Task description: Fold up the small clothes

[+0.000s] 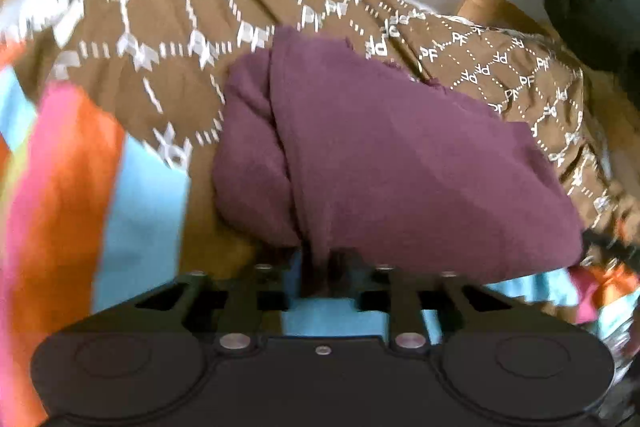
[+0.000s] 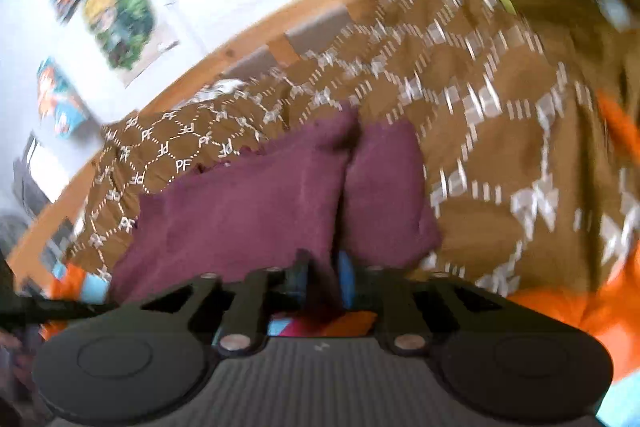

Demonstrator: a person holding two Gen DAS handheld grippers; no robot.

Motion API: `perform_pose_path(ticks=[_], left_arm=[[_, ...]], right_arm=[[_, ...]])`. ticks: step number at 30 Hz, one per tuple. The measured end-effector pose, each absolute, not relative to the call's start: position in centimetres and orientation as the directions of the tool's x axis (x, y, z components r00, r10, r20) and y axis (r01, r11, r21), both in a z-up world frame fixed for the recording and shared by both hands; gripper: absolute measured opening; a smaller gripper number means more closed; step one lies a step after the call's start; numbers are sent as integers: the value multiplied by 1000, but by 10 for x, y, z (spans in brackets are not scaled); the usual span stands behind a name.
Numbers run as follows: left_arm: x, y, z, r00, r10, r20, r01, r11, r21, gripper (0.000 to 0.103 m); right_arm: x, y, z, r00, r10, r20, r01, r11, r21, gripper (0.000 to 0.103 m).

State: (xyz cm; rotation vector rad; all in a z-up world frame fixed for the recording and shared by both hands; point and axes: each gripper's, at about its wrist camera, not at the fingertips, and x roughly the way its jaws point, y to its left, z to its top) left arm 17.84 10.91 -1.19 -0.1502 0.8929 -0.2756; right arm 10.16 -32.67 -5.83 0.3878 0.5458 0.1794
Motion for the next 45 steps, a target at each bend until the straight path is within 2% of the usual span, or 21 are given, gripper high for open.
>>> perform_pose_path(ticks=[1, 2, 3, 10, 11, 12, 13, 14, 19, 22, 23, 24, 26, 28, 34, 36, 38, 40, 41, 42, 45], left_arm=[[179, 111, -9, 613, -280, -739, 181, 960, -214, 55], [179, 113, -5, 636, -258, -727, 183, 966, -183, 58], [181, 117, -3, 653, -241, -718, 180, 970, -163, 60], [228, 135, -14, 690, -133, -711, 111, 991, -79, 59], [235, 135, -17, 678, -143, -721, 110, 990, -92, 55], [241, 136, -20, 662, -169, -730, 118, 986, -121, 30], [242, 136, -22, 650, -199, -734, 125, 980, -155, 3], [242, 137, -22, 648, -215, -731, 112, 976, -188, 1], [210, 147, -4, 722, -170, -670, 34, 977, -210, 1], [213, 148, -13, 692, -135, -709, 27, 987, -161, 1], [214, 147, -16, 682, -139, -718, 27, 986, -165, 2], [217, 147, -17, 678, -148, -720, 24, 983, -180, 3], [216, 147, -14, 689, -153, -708, 9, 979, -203, 13], [215, 147, -13, 692, -155, -705, 14, 979, -202, 25], [209, 147, -17, 684, -145, -715, 32, 985, -169, 33], [207, 145, -18, 685, -136, -716, 30, 987, -159, 34], [205, 143, -18, 687, -131, -715, 30, 988, -153, 34], [203, 142, -17, 689, -133, -712, 31, 988, -154, 34], [203, 141, -17, 690, -136, -710, 33, 987, -157, 34], [202, 142, -17, 691, -138, -709, 32, 987, -160, 34], [199, 142, -19, 692, -140, -708, 34, 986, -162, 34]], right_arm=[[104, -327, -54, 850, 259, -458, -76, 922, 381, 45], [109, -328, -50, 855, 248, -456, -78, 930, 360, 58], [117, -330, -48, 858, 228, -461, -71, 940, 332, 61], [191, -349, -68, 836, 188, -516, -48, 961, 273, 61], [201, -351, -73, 826, 190, -531, -32, 956, 293, 55], [208, -353, -76, 820, 203, -535, -26, 947, 319, 35], [212, -355, -79, 818, 209, -535, -15, 939, 344, 23], [215, -359, -80, 820, 212, -532, -5, 931, 364, 16], [208, -368, -66, 859, 194, -473, -12, 932, 361, 11], [217, -370, -73, 831, 208, -516, -23, 939, 342, 11], [218, -370, -75, 821, 212, -530, -20, 939, 343, 16], [216, -371, -77, 817, 212, -537, -4, 932, 363, 30], [202, -378, -75, 825, 237, -513, 3, 906, 424, 47], [184, -379, -70, 832, 226, -507, 3, 911, 412, 47], [133, -384, -79, 802, 225, -553, 69, 885, 460, 45], [131, -390, -89, 800, 255, -543, 103, 832, 544, 29], [136, -396, -100, 793, 297, -532, 150, 751, 643, 24], [138, -401, -107, 797, 337, -501, 177, 662, 728, 19], [137, -403, -108, 810, 357, -465, 174, 611, 772, 10], [134, -407, -109, 830, 378, -411, 155, 552, 819, 7], [112, -425, -119, 914, 393, -98, 13, 214, 977, 6]])
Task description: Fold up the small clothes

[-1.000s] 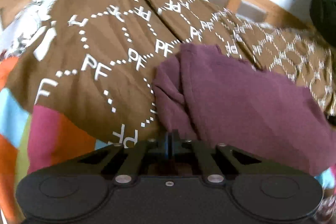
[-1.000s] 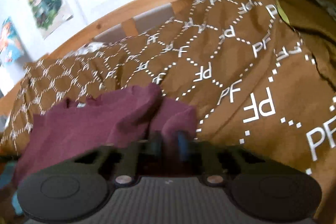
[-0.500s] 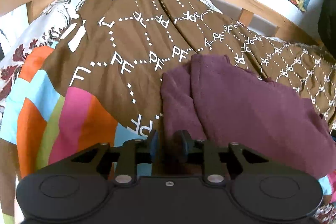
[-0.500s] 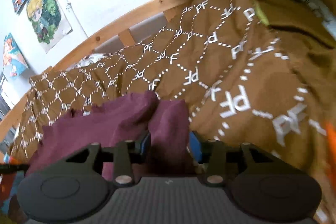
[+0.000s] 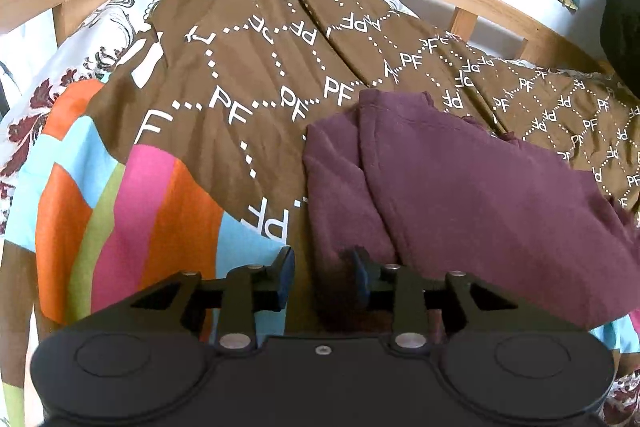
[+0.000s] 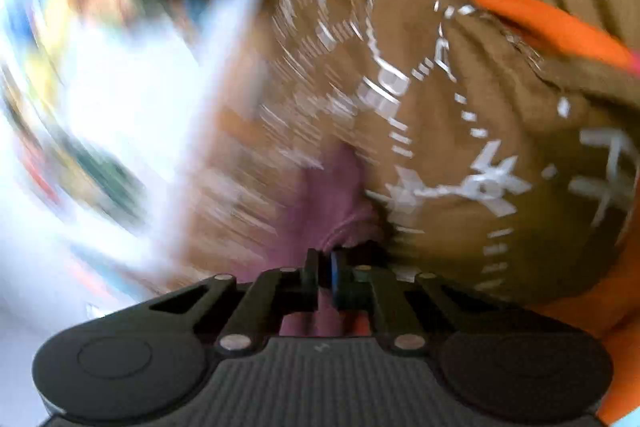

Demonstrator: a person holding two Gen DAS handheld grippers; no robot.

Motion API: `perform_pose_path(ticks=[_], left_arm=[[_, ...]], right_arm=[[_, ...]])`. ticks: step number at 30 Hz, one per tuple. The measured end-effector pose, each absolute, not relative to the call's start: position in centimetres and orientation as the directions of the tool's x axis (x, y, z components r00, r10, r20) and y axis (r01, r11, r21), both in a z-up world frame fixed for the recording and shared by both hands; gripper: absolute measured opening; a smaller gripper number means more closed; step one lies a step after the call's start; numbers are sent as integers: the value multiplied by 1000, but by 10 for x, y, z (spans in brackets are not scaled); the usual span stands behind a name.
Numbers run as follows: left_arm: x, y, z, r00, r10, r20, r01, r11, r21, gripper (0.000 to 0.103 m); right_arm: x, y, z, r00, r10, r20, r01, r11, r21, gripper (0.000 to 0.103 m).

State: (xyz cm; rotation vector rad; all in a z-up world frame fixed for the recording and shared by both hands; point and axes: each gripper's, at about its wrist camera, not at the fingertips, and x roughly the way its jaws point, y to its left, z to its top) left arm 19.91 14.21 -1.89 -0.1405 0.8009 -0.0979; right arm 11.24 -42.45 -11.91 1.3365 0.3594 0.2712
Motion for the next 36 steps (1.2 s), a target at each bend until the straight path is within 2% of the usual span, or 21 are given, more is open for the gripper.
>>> perform_pose_path(ticks=[1, 7, 10, 11, 12, 14, 17, 23, 24, 28, 30, 33, 36], left_arm=[[199, 142, -20, 691, -141, -709, 35, 986, -162, 34], [198, 146, -25, 685, -149, -714, 47, 986, -160, 29], [196, 147, -24, 684, -158, -712, 58, 985, -162, 29], [196, 148, -23, 684, -162, -711, 60, 984, -167, 29], [196, 149, -23, 684, -165, -711, 60, 984, -171, 29], [196, 149, -24, 680, -167, -714, 58, 983, -174, 29], [196, 147, -24, 679, -168, -715, 69, 984, -166, 24], [199, 147, -27, 669, -166, -725, 56, 983, -174, 24], [198, 147, -27, 669, -167, -724, 56, 983, -175, 23], [196, 147, -27, 661, -187, -727, 60, 979, -197, 10], [196, 146, -26, 657, -187, -730, 61, 979, -196, 9], [199, 146, -27, 648, -179, -740, 46, 979, -197, 8], [201, 146, -27, 647, -181, -741, 45, 979, -200, 12]], right_arm=[[109, -426, -118, 920, 374, -113, 25, 233, 972, 6], [114, -408, -115, 861, 292, -416, 182, 588, 788, 7], [117, -394, -98, 840, 233, -491, 186, 725, 663, 18], [118, -388, -89, 837, 197, -511, 189, 773, 606, 29], [118, -380, -75, 843, 155, -515, 174, 827, 534, 47], [126, -351, -46, 863, 114, -493, 84, 928, 363, 62], [163, -297, -18, 848, 234, -476, -130, 962, 242, 63], [250, -158, -12, 682, 538, -496, -481, 840, 250, 67], [256, -134, -15, 663, 552, -506, -508, 828, 238, 67], [287, -62, -29, 604, 571, -555, -579, 794, 186, 66], [295, -39, -37, 606, 558, -567, -594, 792, 143, 65], [308, -32, -53, 652, 462, -601, -546, 836, 51, 64], [309, -52, -54, 647, 441, -621, -498, 862, 94, 65]])
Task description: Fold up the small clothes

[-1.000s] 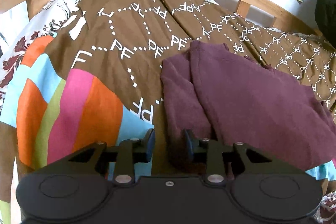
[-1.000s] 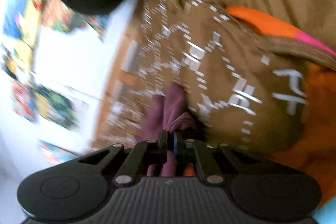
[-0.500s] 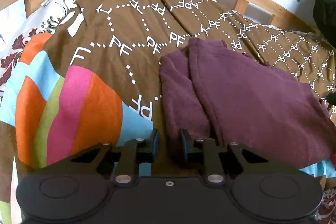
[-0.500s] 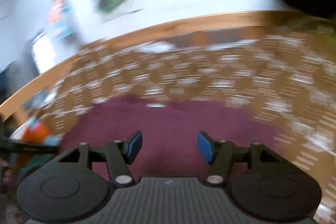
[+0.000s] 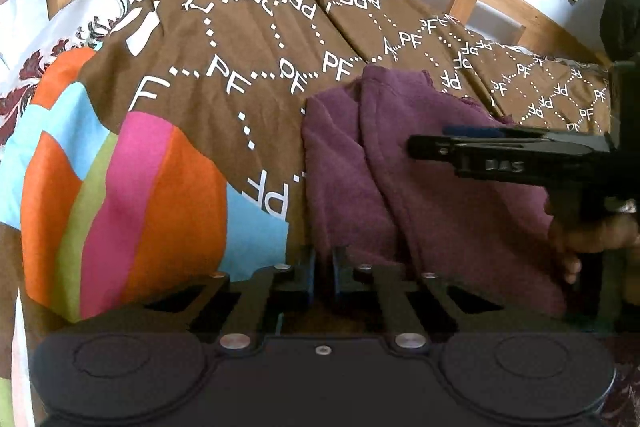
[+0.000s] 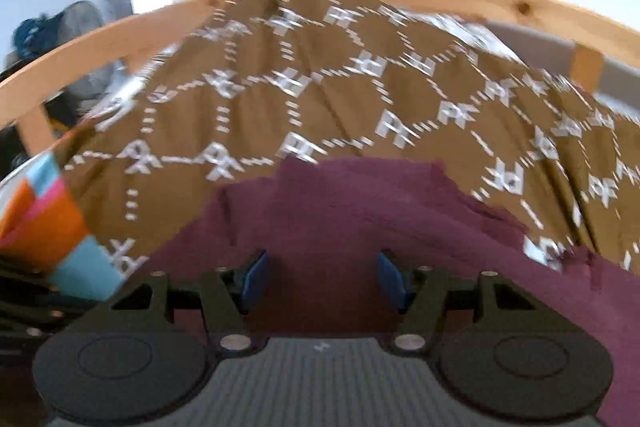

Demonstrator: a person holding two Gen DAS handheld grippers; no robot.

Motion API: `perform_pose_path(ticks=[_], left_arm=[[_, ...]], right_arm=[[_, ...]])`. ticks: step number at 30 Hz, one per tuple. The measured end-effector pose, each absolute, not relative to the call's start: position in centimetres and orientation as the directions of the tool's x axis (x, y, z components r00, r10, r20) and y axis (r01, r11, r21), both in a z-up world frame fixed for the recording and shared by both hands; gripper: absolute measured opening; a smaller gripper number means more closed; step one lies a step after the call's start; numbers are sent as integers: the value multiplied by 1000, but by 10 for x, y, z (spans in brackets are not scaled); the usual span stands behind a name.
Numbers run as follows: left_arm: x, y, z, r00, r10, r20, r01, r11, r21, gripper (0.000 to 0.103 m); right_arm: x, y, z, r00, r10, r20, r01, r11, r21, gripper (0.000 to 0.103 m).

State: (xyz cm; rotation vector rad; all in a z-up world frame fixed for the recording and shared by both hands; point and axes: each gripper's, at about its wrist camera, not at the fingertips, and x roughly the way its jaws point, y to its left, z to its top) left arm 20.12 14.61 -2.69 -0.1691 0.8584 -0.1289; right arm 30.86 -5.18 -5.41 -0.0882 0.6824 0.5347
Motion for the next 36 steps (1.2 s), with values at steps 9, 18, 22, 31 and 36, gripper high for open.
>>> perform_pose_path(ticks=[9, 18, 22, 31, 36], left_arm=[[192, 150, -15, 682, -193, -706, -64, 945, -320, 93], [141, 111, -18, 706, -183, -684, -142, 910, -390, 102], [131, 91, -35, 688, -216, -693, -140, 897, -418, 102], [142, 87, -46, 697, -239, -676, -195, 844, -500, 102], [153, 89, -45, 690, -212, -692, -218, 851, -478, 102]], right_arm=[[229, -159, -26, 753, 310, -581, -367, 930, 21, 103], [121, -204, -39, 882, 68, -467, -96, 995, -35, 103], [110, -200, -52, 896, 59, -440, -61, 998, 9, 103], [120, -171, -82, 895, 61, -442, -133, 982, -135, 103], [116, -181, -99, 896, 98, -432, -134, 989, -55, 102]])
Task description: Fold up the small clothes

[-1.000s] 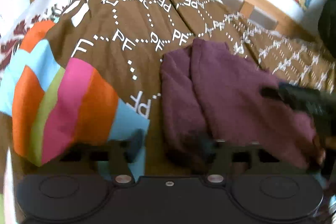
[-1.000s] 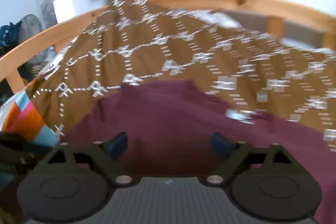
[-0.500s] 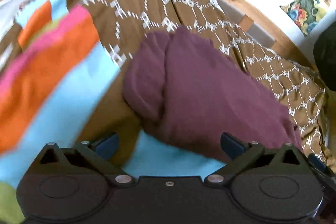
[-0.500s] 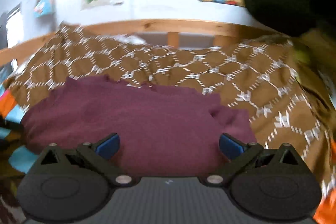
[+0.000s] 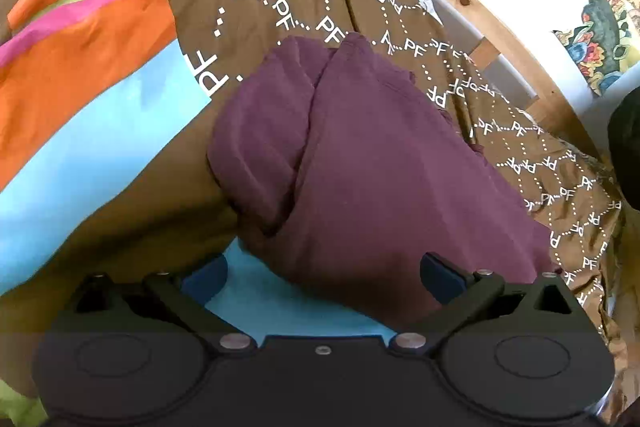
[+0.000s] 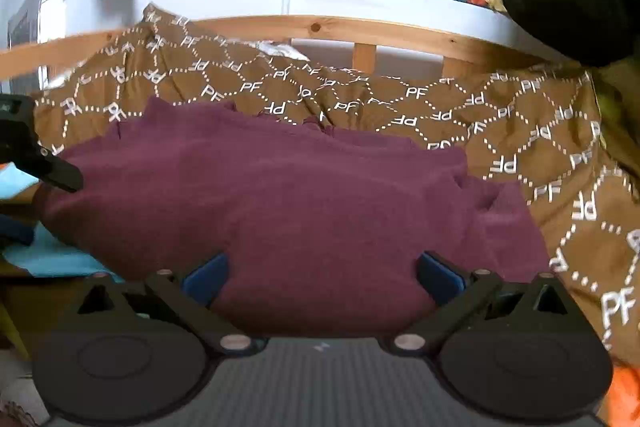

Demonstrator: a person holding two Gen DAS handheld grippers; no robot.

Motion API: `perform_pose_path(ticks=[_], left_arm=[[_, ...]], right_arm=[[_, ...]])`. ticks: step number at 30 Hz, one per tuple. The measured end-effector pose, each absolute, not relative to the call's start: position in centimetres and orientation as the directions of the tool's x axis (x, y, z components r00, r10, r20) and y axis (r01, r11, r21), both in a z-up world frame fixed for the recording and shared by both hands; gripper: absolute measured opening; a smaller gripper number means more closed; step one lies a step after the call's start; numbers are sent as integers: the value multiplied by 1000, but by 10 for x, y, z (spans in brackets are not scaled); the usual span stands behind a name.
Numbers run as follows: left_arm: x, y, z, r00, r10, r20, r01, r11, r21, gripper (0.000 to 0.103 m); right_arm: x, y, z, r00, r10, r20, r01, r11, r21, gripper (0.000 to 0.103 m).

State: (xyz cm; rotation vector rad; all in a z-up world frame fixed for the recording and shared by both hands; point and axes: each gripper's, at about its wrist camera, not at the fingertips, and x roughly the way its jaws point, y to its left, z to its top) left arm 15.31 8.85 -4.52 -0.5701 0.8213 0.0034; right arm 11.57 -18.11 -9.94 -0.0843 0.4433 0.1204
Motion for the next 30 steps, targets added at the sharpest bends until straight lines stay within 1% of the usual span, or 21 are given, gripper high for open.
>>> perform_pose_path(ticks=[8, 16, 20, 21, 22, 23, 25, 26, 27, 28, 29, 30], left_arm=[[160, 84, -51, 682, -185, -708, -215, 874, -436, 102], [178, 75, -55, 692, -139, -708, -223, 892, -394, 102], [182, 67, -53, 707, -147, -692, -216, 887, -409, 101], [180, 67, -52, 719, -145, -680, -219, 881, -420, 96], [177, 67, -51, 731, -133, -669, -229, 876, -424, 89], [174, 68, -50, 737, -116, -666, -243, 874, -421, 85], [171, 69, -50, 737, -88, -670, -263, 876, -404, 68], [170, 70, -50, 737, -83, -670, -266, 876, -401, 63], [169, 71, -48, 742, -81, -665, -266, 876, -403, 54], [167, 72, -47, 748, -78, -660, -265, 875, -404, 47], [166, 72, -45, 750, -74, -657, -266, 876, -402, 43], [165, 71, -43, 753, -65, -655, -269, 877, -397, 35]], right_arm=[[117, -190, -105, 900, 121, -419, -143, 989, -21, 102], [117, -192, -105, 900, 124, -417, -144, 989, -17, 102], [118, -193, -105, 900, 126, -417, -146, 989, -15, 102], [117, -192, -105, 900, 127, -417, -146, 989, -14, 102], [117, -193, -105, 900, 128, -416, -146, 989, -12, 102], [118, -193, -105, 900, 130, -416, -147, 989, -10, 102], [117, -193, -104, 900, 131, -416, -148, 989, -8, 102], [117, -193, -104, 900, 131, -417, -148, 989, -9, 102], [117, -194, -104, 899, 130, -417, -148, 989, -10, 102], [117, -194, -104, 899, 130, -418, -148, 989, -10, 102], [117, -193, -104, 899, 130, -418, -148, 989, -10, 102], [117, -193, -104, 898, 131, -420, -148, 989, -9, 102]])
